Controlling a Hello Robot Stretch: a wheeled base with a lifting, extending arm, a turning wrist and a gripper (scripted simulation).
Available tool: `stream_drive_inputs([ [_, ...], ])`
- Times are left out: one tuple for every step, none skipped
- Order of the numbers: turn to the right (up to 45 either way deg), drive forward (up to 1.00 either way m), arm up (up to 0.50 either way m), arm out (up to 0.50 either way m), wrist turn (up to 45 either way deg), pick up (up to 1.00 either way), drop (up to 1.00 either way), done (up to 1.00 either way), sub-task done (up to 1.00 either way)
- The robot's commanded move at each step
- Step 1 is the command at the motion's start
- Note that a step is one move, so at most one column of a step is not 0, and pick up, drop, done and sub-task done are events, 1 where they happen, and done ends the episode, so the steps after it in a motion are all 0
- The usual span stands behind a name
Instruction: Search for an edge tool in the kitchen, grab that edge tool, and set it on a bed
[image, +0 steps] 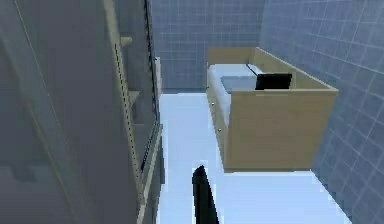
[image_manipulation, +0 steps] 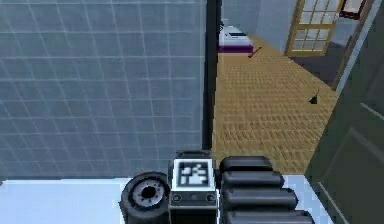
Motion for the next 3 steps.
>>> stream_drive_inputs([
  [0.0,1.00,0.00,0.00,0.0,0.00,0.00,0.00,0.00],
  [0.0,1.00,0.00,0.00,0.0,0.00,0.00,0.00,0.00],
  [0.0,0.55,0.00,0.00,0.0,0.00,0.00,0.00,0.00],
])
